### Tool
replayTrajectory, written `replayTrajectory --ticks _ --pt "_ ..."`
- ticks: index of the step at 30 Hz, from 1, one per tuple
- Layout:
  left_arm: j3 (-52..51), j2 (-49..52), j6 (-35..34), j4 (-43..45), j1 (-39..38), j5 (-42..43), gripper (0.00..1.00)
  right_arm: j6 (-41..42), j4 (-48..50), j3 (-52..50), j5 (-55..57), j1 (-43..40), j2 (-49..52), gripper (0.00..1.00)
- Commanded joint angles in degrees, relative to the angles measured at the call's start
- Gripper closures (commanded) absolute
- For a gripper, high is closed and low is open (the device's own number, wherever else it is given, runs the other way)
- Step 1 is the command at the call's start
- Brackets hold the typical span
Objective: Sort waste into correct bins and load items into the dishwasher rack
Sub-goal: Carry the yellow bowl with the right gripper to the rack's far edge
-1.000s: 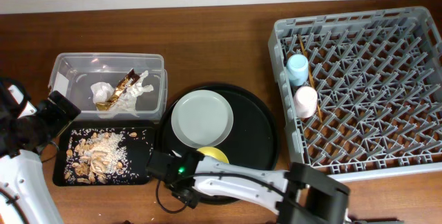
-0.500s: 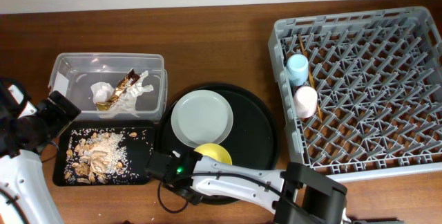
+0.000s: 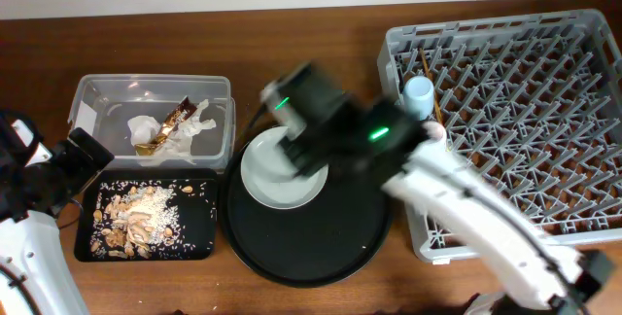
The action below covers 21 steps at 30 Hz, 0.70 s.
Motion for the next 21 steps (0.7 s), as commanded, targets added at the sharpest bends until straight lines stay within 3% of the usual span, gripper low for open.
replayTrajectory --ticks 1,5,9,15,21 --pt "-0.09 -0.28 -0.52 0.04 0.31 -0.61 0.01 -11.04 0.09 0.68 -19.30 -17.97 -1.01 0.96" --pt "-0.09 -0.31 -0.52 0.04 0.31 -0.63 0.01 -20.11 2.45 0.68 -38.10 -39.08 3.02 0.96" --pt "-0.09 -0.31 -0.52 0.04 0.31 -0.61 0.01 -29.05 5.84 0.68 -56.74 -54.23 11.78 0.96" --pt "-0.09 -0.31 -0.52 0.04 0.31 -0.63 0.01 -34.34 13.42 0.68 -78.86 -63.73 24.83 0.96" --pt "-0.09 -0.31 -0.52 0.04 0.31 -0.61 0.01 -31.74 21.05 0.68 -83.56 -67.69 33.88 0.96"
